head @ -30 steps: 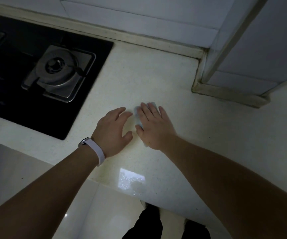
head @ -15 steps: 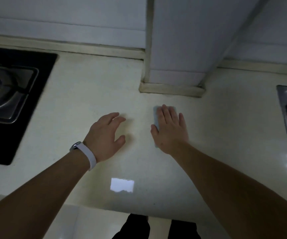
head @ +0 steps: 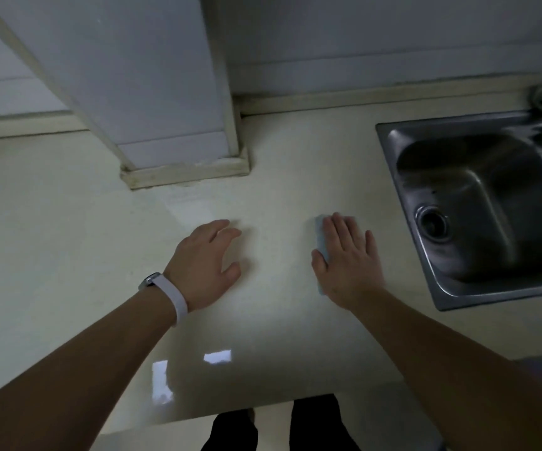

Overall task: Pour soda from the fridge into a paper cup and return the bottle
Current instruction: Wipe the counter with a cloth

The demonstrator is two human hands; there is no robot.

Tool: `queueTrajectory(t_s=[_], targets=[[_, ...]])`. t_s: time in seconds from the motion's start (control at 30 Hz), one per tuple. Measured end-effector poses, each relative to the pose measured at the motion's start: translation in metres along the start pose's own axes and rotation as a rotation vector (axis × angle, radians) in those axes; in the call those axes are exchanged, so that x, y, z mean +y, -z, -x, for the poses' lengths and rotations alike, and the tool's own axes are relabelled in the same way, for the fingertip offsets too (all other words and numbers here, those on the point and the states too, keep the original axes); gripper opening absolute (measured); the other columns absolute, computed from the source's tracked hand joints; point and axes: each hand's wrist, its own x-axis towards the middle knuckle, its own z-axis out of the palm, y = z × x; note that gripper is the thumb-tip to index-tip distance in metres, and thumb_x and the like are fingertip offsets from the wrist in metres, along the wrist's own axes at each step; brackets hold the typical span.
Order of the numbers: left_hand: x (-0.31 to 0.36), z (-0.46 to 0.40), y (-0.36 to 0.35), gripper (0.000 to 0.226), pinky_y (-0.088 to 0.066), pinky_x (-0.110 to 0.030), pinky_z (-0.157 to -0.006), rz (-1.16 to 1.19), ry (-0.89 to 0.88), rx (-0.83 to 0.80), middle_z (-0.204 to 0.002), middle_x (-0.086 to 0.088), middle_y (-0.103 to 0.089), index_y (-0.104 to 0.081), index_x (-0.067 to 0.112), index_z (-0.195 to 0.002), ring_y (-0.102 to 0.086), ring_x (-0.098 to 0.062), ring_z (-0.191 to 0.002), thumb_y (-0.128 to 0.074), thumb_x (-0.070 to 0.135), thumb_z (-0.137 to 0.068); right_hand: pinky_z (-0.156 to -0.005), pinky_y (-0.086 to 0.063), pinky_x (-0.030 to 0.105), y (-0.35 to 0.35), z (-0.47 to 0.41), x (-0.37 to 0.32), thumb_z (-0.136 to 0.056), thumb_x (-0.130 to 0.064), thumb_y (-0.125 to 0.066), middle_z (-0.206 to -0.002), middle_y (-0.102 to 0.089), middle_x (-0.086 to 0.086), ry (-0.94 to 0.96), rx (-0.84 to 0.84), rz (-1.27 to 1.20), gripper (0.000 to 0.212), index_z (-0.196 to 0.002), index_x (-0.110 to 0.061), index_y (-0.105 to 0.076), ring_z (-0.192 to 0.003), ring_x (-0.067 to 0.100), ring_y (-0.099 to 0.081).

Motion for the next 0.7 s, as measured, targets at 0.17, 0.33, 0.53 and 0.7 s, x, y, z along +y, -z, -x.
queueTrajectory(t_s=[0.17, 0.33, 0.53, 0.7], targets=[[0.045, -0.024, -0.018, 0.081, -0.032, -0.042, -0.110, -0.014, -0.012, -0.039, -0.152, -0.009, -0.040, -0.049, 0.017, -0.140, -0.036, -0.029, -0.139, -0.031, 0.059, -0.074, -0.118, -0.010, 0.050, 0.007, 0.006, 0.059, -0.095, -0.051, -0.023, -0.160, -0.014, 0.005, -0.022, 0.007, 0.008, 0.066, -0.152, -0.019, -0.008, -0.147, 0.024, -0.005], [0.077, -0.038, -0.025, 0.071, -0.027, -0.040, -0.112, -0.039, 0.034, -0.079, -0.156, -0.005, -0.034, -0.044, 0.020, -0.144, -0.029, -0.025, -0.143, -0.043, 0.049, -0.080, -0.117, -0.014, 0.050, 0.014, -0.005, 0.079, -0.096, -0.052, -0.022, -0.159, -0.017, 0.008, 0.089, -0.005, 0.044, 0.067, -0.151, -0.016, -0.012, -0.147, 0.026, -0.009], [0.088, -0.032, -0.017, 0.072, -0.030, -0.041, -0.112, -0.041, 0.125, -0.011, -0.153, -0.007, -0.037, -0.046, 0.019, -0.143, -0.033, -0.027, -0.141, -0.042, 0.053, -0.080, -0.119, -0.008, 0.047, 0.018, -0.047, 0.081, -0.096, -0.053, -0.018, -0.160, -0.013, 0.009, 0.243, -0.012, 0.060, 0.070, -0.152, -0.014, -0.010, -0.147, 0.027, -0.006], [0.082, -0.019, -0.010, 0.075, -0.035, -0.043, -0.110, -0.032, 0.176, 0.033, -0.150, -0.007, -0.042, -0.049, 0.019, -0.140, -0.038, -0.028, -0.138, -0.036, 0.057, -0.076, -0.119, -0.005, 0.042, 0.027, -0.082, 0.070, -0.095, -0.053, -0.010, -0.161, -0.002, 0.008, 0.451, -0.066, 0.134, 0.071, -0.152, -0.013, 0.002, -0.148, 0.025, 0.002]])
